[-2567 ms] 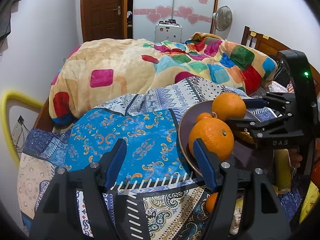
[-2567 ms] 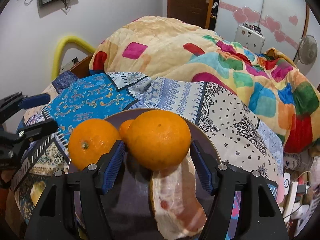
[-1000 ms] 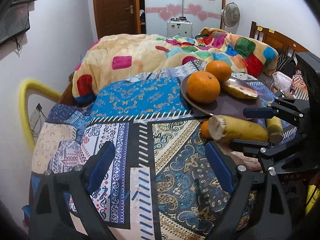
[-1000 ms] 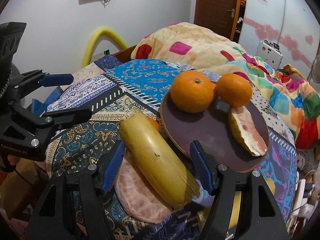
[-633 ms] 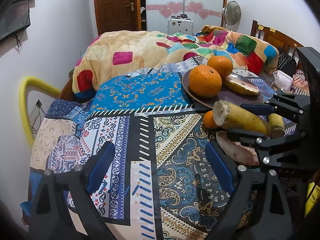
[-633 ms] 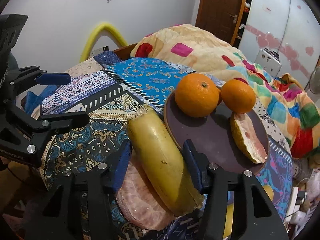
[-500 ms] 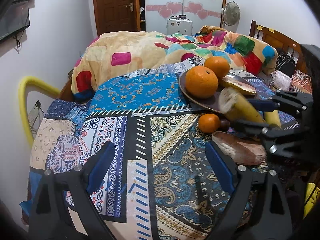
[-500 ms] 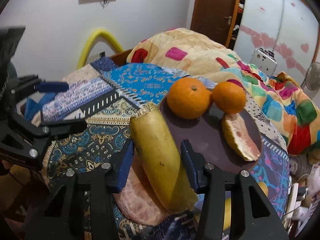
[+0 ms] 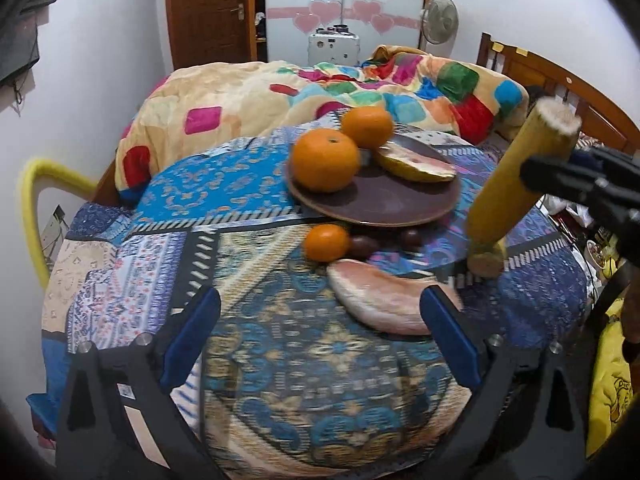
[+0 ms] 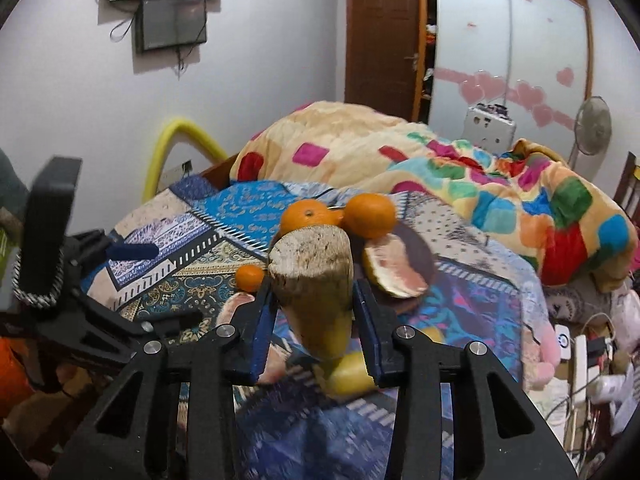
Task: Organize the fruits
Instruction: 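Hold the banana upright in the right tool while the left tool moves toward a pomelo segment, then grasp the peeled pomelo segment on the cloth with the left tool and lift it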
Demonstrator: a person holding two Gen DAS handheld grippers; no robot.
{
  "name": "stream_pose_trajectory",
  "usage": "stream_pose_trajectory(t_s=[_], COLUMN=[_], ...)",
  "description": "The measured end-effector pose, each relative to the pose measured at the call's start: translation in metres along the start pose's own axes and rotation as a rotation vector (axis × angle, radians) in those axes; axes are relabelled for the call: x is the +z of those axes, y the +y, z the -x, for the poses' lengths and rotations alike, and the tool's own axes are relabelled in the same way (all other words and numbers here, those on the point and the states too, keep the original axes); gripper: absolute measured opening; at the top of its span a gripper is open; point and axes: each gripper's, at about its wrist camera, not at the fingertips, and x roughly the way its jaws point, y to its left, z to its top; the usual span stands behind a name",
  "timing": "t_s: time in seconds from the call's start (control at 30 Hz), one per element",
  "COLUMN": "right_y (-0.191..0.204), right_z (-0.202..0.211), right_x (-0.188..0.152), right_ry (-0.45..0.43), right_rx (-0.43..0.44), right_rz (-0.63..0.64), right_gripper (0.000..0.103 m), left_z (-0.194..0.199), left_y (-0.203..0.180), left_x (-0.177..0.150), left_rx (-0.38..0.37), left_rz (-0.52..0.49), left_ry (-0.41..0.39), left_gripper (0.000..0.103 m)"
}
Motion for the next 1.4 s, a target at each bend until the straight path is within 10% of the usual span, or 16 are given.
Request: stream_pose_trajectory(t_s=[0.47, 1.4], right_y=[-0.059, -0.071], right_z=[0.029, 0.021], right_x=[-0.043, -0.063], right_ry=[0.035, 0.004], right_rx=[-0.058, -0.033], right_rz=[-0.126, -0.161], right_gripper=[0.035, 0.035], left_z=[-0.051, -0.034], left_y=[-0.057, 0.009], left_x=[-0.001, -0.012], left_rx=[0.072, 0.032], left_rz=[-0.048, 0.013], left_ry=[0.07, 0.162], left_gripper=[0.102, 0.089])
